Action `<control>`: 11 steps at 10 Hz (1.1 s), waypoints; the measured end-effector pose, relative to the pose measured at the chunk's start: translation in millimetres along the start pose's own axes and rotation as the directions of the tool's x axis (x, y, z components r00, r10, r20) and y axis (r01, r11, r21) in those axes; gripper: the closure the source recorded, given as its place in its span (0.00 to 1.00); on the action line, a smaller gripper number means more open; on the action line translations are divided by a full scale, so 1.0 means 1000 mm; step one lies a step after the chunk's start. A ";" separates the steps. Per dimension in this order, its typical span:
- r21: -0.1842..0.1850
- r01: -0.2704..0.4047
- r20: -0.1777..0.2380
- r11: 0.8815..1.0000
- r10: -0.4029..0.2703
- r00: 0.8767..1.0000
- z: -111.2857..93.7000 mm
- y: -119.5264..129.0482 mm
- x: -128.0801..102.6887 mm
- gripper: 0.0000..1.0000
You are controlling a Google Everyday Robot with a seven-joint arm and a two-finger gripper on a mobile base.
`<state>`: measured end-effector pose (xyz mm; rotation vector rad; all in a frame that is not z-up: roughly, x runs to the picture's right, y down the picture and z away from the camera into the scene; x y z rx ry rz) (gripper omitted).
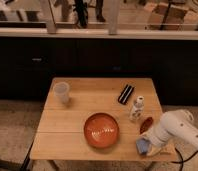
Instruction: Place the white sponge in the ceramic bowl
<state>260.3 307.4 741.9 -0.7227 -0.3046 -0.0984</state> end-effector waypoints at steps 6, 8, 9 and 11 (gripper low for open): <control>-0.019 0.095 -0.019 0.995 -0.095 0.995 -0.030 -0.022 -0.025 0.98; -0.028 0.126 -0.026 0.992 -0.127 0.992 -0.032 -0.029 -0.036 0.98; -0.030 0.144 -0.031 0.989 -0.145 0.989 -0.036 -0.035 -0.042 0.98; -0.042 0.176 -0.040 0.984 -0.177 0.983 -0.040 -0.040 -0.053 0.98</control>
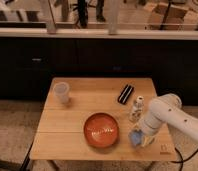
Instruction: Place the white sponge in the ceramic bowl
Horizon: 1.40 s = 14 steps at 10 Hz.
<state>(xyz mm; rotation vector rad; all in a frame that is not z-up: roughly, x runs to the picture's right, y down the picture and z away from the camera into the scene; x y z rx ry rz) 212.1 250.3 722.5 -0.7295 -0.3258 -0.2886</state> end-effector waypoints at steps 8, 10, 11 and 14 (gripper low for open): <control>-0.041 0.167 -0.048 0.985 -0.169 0.984 0.002 -0.048 -0.070 0.98; -0.047 0.195 -0.055 0.980 -0.198 0.979 0.003 -0.056 -0.081 0.98; -0.052 0.204 -0.059 0.978 -0.207 0.977 0.003 -0.058 -0.087 0.98; -0.061 0.245 -0.070 0.968 -0.249 0.966 0.007 -0.076 -0.122 0.98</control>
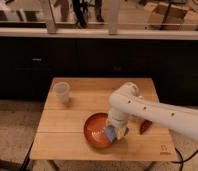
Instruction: Place the white sponge in the ceramic bowl
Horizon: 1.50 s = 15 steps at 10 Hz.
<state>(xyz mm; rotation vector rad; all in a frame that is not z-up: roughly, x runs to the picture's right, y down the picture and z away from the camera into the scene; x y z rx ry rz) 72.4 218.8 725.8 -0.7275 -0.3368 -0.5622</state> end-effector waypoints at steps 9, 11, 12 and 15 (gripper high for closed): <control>-0.003 0.029 -0.011 1.000 -0.029 1.000 0.007 -0.014 -0.011 0.98; -0.005 0.026 -0.012 1.000 -0.026 1.000 0.008 -0.016 -0.009 0.98; -0.006 0.026 -0.011 1.000 -0.026 1.000 0.008 -0.016 -0.009 0.98; -0.003 0.023 -0.010 1.000 -0.024 1.000 0.009 -0.018 -0.008 0.87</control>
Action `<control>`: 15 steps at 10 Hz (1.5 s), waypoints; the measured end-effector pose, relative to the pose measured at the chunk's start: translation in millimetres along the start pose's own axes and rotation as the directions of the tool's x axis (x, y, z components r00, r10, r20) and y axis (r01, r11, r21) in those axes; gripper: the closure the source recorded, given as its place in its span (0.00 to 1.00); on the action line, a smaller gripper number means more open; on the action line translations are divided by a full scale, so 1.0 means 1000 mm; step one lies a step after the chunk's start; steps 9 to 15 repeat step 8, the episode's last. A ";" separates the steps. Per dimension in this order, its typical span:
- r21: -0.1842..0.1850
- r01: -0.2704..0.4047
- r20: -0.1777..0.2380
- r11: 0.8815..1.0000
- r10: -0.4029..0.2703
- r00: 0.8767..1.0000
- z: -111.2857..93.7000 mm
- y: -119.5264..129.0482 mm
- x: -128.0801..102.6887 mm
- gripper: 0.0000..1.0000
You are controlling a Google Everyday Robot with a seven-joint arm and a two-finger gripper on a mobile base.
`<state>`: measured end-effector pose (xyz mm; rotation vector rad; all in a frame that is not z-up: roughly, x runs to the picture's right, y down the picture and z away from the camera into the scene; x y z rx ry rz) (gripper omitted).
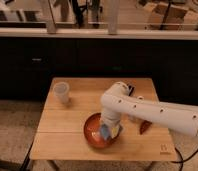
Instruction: Place the white sponge in the ceramic bowl
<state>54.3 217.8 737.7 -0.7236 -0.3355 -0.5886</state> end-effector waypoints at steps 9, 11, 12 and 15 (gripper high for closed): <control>0.003 -0.006 0.001 1.000 0.006 1.000 0.003 -0.001 0.001 0.20; 0.003 -0.006 0.001 1.000 0.006 1.000 0.003 -0.001 0.001 0.20; 0.003 -0.006 0.001 1.000 0.006 1.000 0.003 -0.001 0.001 0.20; 0.003 -0.006 0.001 1.000 0.006 1.000 0.003 -0.001 0.001 0.20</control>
